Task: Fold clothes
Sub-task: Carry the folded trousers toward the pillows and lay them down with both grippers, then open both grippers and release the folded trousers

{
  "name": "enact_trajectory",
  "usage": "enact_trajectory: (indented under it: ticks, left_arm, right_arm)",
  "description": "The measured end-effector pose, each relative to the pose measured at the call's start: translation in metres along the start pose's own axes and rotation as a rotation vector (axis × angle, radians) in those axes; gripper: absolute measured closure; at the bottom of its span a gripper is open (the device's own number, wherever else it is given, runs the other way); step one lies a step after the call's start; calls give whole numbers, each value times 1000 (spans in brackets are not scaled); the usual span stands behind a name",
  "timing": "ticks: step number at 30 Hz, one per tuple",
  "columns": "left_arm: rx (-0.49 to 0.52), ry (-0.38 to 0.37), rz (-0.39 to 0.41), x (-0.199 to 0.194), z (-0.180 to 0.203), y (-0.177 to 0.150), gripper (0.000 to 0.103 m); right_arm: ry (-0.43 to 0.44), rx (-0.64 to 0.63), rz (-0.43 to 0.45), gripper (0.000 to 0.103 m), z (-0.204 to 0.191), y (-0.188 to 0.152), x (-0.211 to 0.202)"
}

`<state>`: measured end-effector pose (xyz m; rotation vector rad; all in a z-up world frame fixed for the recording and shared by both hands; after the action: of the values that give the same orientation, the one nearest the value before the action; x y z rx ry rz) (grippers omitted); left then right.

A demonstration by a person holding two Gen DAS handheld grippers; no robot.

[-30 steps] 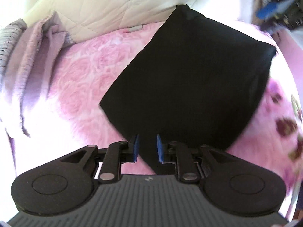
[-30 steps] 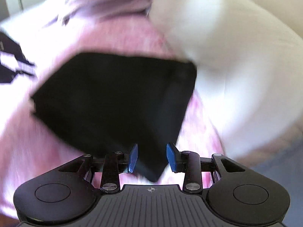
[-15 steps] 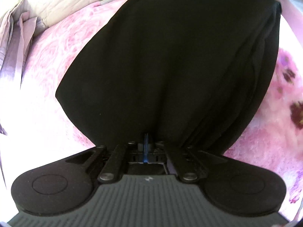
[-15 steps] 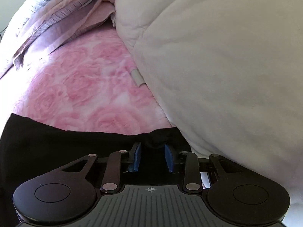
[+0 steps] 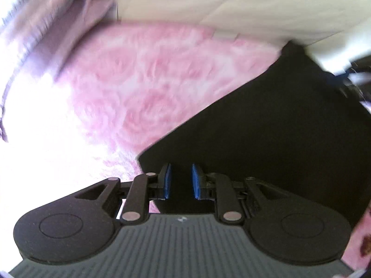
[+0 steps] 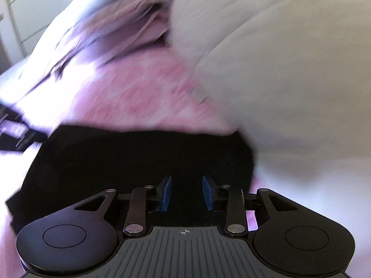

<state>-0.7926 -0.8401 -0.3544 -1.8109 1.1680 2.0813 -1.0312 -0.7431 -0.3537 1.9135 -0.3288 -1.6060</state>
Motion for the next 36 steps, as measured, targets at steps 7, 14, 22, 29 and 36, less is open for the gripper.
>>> enact_trajectory:
  ticks: [7, 14, 22, 29, 36]
  left_arm:
    - [7, 4, 22, -35, 4, -13, 88]
    - [156, -75, -99, -57, 60, -105, 86]
    - [24, -12, -101, -70, 65, -113, 77]
    - [-148, 5, 42, -145, 84, -146, 38]
    - [-215, -21, 177, -229, 99, -206, 16]
  right_arm:
    - [21, -2, -21, 64, -18, -19, -38]
    - [61, 18, -83, 64, -50, -87, -58]
    - [-10, 46, -113, 56, -59, -99, -73]
    - [-129, 148, -89, 31, -100, -116, -140]
    - [-219, 278, 59, 29, -198, -147, -233]
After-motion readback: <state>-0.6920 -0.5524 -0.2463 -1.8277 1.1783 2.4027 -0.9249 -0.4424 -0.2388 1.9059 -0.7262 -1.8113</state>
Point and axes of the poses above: each gripper's, at about its wrist camera, not at the fingertips, and x roughly the way its jaws point, z to its right, y to its top, the point moved 2 cm from there along x, roughly the way its jaws point, and after that the axes turned 4 degrees about -x, right-handed, at the moved point
